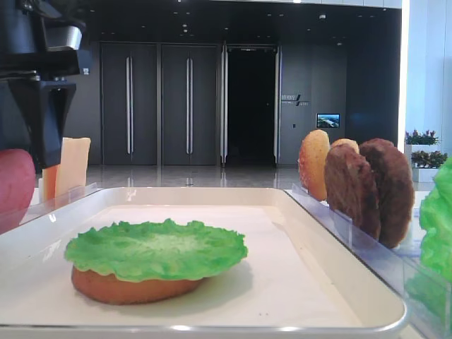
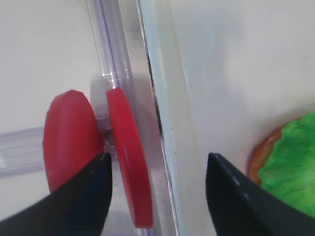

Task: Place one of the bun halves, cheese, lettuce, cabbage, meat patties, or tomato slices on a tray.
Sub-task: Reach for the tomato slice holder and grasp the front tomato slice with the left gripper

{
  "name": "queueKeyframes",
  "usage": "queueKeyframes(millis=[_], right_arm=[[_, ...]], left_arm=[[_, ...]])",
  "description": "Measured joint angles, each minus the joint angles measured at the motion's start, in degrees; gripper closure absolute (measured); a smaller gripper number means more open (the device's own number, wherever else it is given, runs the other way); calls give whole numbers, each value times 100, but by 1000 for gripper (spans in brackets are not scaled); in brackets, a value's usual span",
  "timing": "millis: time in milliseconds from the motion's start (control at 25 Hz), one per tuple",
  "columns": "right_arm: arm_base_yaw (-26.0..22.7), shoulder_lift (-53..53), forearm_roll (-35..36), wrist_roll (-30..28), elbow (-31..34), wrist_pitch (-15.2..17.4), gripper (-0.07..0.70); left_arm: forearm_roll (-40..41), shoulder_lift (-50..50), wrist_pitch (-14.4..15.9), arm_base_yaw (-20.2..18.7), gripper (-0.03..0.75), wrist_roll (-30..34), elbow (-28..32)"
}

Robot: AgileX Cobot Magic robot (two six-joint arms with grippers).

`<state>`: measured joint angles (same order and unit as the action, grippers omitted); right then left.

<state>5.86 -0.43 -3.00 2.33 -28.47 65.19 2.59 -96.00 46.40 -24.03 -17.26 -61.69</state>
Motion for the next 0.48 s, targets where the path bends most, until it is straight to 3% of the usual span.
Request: queueKeyframes(millis=[480], right_arm=[[0, 0, 0, 0, 0, 0, 395]], left_arm=[[77, -176, 48, 0, 286, 0, -6]])
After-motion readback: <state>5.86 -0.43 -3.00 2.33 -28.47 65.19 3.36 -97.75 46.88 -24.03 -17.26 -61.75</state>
